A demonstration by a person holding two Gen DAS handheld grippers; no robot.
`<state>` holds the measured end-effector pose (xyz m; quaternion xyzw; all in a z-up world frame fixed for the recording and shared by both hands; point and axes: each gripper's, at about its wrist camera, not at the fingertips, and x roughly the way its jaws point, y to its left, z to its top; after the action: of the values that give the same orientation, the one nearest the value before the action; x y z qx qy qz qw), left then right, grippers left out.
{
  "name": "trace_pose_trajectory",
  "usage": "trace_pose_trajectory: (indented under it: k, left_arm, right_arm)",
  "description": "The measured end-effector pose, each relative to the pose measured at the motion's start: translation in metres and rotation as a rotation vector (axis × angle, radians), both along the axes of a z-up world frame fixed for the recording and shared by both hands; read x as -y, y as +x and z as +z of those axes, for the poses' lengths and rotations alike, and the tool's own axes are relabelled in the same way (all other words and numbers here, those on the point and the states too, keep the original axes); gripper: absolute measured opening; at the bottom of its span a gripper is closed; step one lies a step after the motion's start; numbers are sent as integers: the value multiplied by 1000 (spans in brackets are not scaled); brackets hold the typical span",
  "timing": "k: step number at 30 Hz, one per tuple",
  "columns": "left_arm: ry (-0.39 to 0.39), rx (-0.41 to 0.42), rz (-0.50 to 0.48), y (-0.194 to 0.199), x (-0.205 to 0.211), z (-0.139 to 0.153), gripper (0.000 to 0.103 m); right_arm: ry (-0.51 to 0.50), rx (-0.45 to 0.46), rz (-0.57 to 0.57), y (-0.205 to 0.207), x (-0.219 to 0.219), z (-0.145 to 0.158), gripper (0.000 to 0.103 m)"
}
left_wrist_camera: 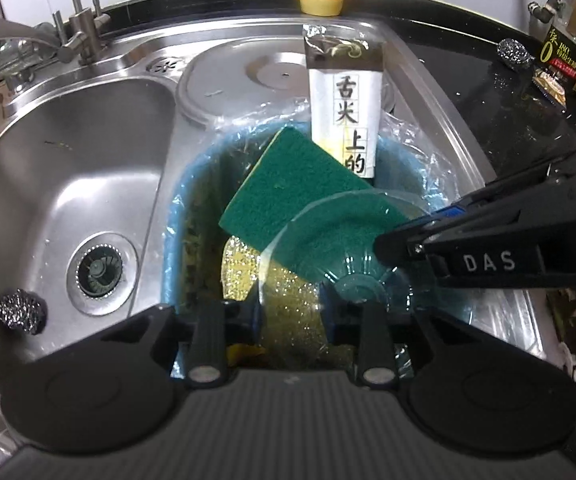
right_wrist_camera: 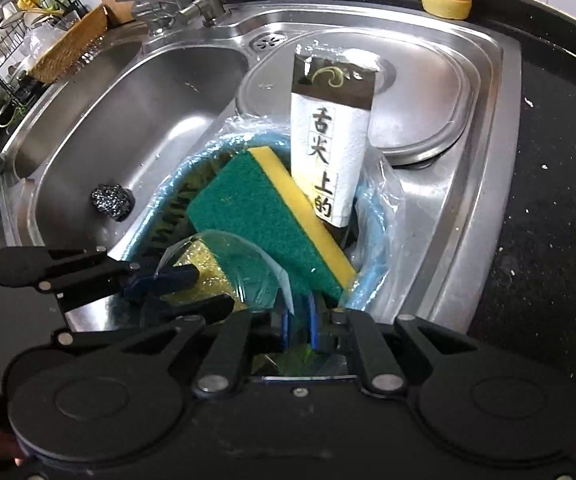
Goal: Collect trash
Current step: 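Lower the clear plastic cup into the bin and open both tools, then move both tools across the counter to the steel wool and snack packet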
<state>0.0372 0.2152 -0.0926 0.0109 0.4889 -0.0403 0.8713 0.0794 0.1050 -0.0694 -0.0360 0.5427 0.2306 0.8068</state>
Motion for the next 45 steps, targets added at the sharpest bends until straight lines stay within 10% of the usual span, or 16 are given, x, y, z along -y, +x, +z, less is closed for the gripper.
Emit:
trace_pose_trajectory:
  k: [12,19,22,30,45]
  left_arm:
    - [-1,-1,28,1,-1,6,33]
    - [9,48,61,-10,-5,25,75]
    - [12,71,82,-15,-5,34,101]
    - [-4,103,136,-22,4,57,103]
    - [19,177,61,-31,61,89,103]
  right_arm:
    - [16,-7,8,1,-4,8,13]
    - [59,49,26,-8,-1,35,75]
    - [73,74,27,-12,3,48,86]
    - [98,119,13,-23,24,75,103]
    - [139,185,-53,-44,78,104,103]
